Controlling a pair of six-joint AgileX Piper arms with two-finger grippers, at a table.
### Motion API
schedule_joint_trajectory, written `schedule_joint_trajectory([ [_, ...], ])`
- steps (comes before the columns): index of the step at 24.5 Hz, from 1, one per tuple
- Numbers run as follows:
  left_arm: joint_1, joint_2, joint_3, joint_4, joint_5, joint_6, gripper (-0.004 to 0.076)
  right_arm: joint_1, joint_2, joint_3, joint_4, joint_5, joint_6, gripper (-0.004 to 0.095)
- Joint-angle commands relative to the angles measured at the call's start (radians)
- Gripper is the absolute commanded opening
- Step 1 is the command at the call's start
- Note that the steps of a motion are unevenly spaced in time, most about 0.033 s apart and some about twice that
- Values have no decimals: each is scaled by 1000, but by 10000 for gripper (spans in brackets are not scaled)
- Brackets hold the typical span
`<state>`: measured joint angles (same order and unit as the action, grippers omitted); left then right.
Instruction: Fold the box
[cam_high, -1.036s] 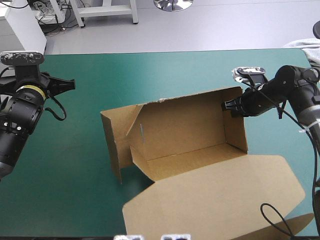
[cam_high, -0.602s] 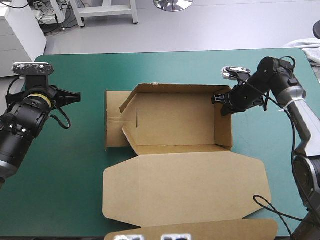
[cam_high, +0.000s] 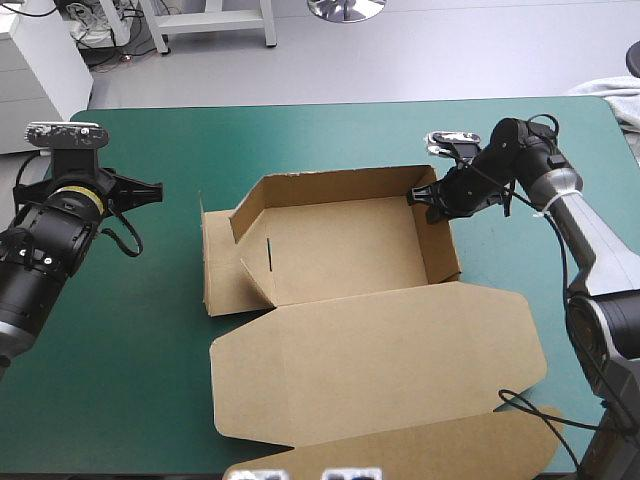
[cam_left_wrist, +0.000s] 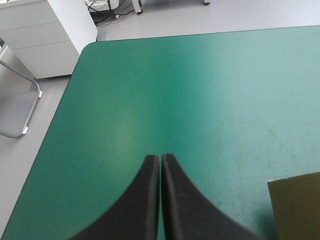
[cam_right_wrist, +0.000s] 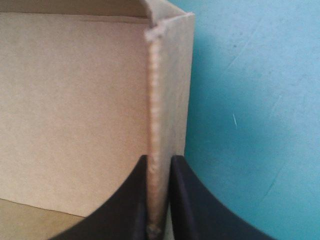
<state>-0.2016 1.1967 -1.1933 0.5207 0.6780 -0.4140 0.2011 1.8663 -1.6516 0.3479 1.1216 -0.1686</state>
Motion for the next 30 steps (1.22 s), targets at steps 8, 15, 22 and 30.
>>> schedule_joint_trajectory([
  [8, 3, -13, -23, 22, -52, -3, -5, 4, -39, -166, -47, -6, -5, 330],
  [15, 3, -13, -23, 22, -44, -3, -5, 4, -39, -413, -110, 91, -5, 329],
  [22, 3, -13, -23, -51, 13, -3, -5, 4, -44, -501, -110, 132, 50, 329],
  [30, 3, -13, -23, -61, 108, -3, -5, 4, -44, -416, -108, 132, 84, 328],
])
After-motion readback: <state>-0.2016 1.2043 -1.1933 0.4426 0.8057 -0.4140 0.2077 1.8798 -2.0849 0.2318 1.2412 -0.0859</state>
